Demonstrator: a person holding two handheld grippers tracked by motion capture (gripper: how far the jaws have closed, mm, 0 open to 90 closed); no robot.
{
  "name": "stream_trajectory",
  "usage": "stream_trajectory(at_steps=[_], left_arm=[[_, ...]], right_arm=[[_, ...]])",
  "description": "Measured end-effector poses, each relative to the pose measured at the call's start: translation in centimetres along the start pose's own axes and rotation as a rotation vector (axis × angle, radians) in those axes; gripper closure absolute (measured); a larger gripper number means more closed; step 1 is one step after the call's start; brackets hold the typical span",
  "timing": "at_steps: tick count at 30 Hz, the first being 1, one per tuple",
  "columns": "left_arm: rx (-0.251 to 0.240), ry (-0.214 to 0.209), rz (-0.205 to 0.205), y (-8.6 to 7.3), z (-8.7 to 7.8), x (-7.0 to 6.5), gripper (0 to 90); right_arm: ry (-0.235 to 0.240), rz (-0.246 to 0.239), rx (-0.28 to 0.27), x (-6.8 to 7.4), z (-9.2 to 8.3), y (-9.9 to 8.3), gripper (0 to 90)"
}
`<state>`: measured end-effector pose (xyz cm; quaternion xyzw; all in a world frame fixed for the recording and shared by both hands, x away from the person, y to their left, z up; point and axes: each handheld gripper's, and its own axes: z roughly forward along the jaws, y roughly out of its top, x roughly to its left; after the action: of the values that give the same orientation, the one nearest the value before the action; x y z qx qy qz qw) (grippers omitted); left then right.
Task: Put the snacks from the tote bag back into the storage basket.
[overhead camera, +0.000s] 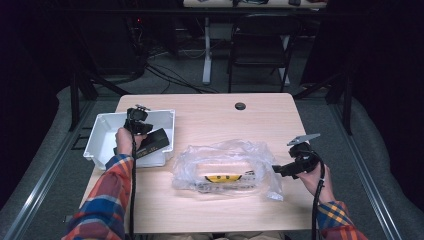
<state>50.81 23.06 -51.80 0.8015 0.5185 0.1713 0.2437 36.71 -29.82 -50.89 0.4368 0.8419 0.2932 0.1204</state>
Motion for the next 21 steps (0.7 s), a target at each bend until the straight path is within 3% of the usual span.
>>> stream_trajectory(at_steps=[7,13,15,21], left_arm=[[0.025,-0.016,0.018,-0.2,0.3,-0.5,89.7],[0.048,-0.043,0.053,-0.5,0.2,-1.1,89.7],[0.06,-0.035,0.074,-0.5,0.1,-1.3,89.7],[0.073,-0.05,0.086,-0.7,0.0,-1.5,89.7]], right_arm=[[-0.004,0.0,-0.002,0.0,0.0,0.0,6.6],[0.002,-0.002,-0.004,0.0,0.0,0.0,6.6],[0.002,-0.001,-0.003,0.0,0.0,0.0,6.7],[0.004,0.001,-0.003,0.0,0.0,0.0,6.7]])
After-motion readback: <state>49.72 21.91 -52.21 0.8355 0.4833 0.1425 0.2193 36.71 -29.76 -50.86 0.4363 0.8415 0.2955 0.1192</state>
